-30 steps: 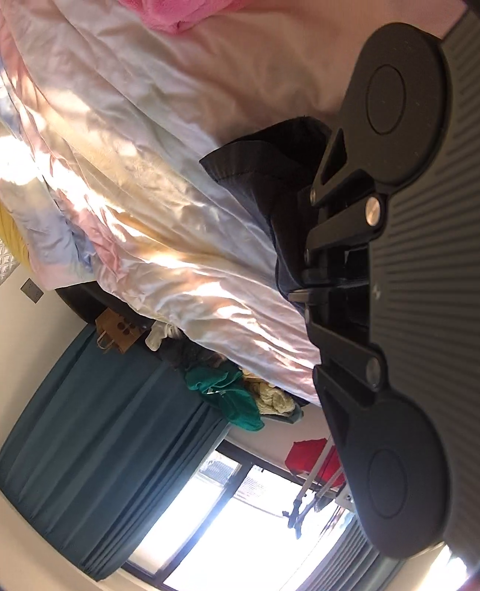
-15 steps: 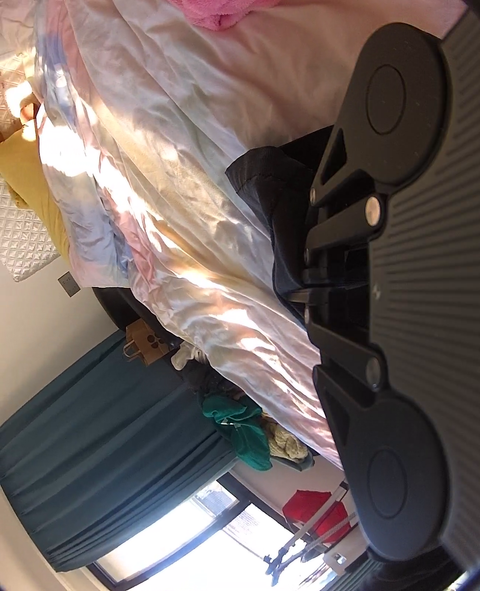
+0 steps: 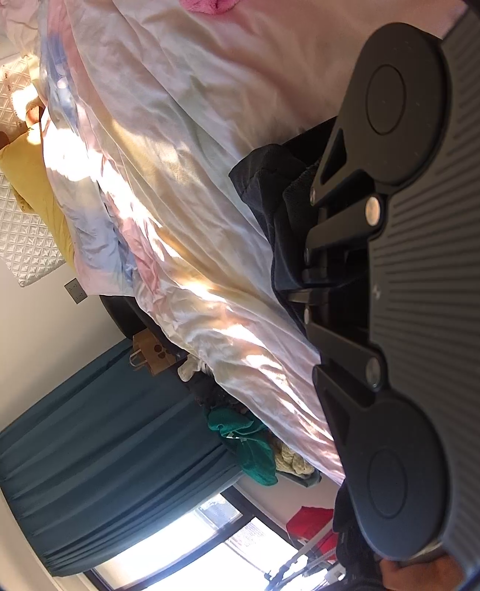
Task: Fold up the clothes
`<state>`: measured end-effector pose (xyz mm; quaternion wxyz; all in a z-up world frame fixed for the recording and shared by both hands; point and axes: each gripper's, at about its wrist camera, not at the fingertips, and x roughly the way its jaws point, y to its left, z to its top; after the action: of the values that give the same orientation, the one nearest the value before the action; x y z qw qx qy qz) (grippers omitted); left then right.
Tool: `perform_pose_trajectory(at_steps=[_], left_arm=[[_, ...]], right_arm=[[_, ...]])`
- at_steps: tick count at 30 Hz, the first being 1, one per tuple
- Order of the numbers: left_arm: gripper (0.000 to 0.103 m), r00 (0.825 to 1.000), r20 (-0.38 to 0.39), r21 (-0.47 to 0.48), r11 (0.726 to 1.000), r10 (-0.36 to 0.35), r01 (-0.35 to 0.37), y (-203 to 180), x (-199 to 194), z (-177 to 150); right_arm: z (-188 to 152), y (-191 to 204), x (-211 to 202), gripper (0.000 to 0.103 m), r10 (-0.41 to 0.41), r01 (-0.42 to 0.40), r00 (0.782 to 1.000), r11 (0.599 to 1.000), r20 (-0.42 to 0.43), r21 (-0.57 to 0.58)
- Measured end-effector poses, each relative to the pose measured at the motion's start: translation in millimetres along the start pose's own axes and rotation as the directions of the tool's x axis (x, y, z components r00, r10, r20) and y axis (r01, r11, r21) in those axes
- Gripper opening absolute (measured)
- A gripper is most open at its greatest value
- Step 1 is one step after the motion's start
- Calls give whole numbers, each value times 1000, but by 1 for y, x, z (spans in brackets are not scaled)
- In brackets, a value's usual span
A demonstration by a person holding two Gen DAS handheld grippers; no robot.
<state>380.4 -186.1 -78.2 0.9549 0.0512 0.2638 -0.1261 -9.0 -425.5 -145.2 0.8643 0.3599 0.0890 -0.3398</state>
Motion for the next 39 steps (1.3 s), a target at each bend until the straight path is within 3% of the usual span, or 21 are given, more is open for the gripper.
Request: perform_pose_trajectory(at_steps=[1,3,10,15,19,22,24,28,31,35,39], left_arm=[[55,1000,-9,-13,1000,3,-3,5,-2,0],[80,1000,-20,-42,999,13,-13,16,-12,2],[90,997,-27,-146,987,-78,73,67,-128,5],[95,992,-56,-249,964,-109,92,121,-246,-33],[96,983,-160,-386,922,-89,21,174,-322,-85],[96,956,-289,-436,897,-55,-81,208,-358,-130],[95,934,-350,-491,863,-70,-119,233,-376,-157],[95,938,-331,-655,741,-107,-147,283,-412,-196],[95,947,-285,-740,662,-150,-118,307,-429,-216],[95,942,-274,-810,574,-192,-119,322,-430,-242],[95,939,-226,-881,465,-259,-84,330,-423,-257]], right_arm=[[-1,0,1,6,-1,1,1000,1000,0,-4],[-1,2,1,6,1,-1,1000,1000,-1,-10],[2,4,-3,6,12,-12,1000,1000,-11,-8],[7,4,-7,6,21,-21,999,1000,-37,8],[12,7,-13,6,47,-46,997,999,-53,22],[17,14,-16,6,65,-64,995,998,-70,13],[21,17,-17,6,67,-67,994,998,-91,7],[21,11,-24,6,88,-85,984,996,-152,27],[17,9,-29,6,98,-98,978,995,-184,12],[17,8,-30,6,101,-99,974,995,-204,21],[17,5,-32,6,97,-91,972,995,-214,39]])
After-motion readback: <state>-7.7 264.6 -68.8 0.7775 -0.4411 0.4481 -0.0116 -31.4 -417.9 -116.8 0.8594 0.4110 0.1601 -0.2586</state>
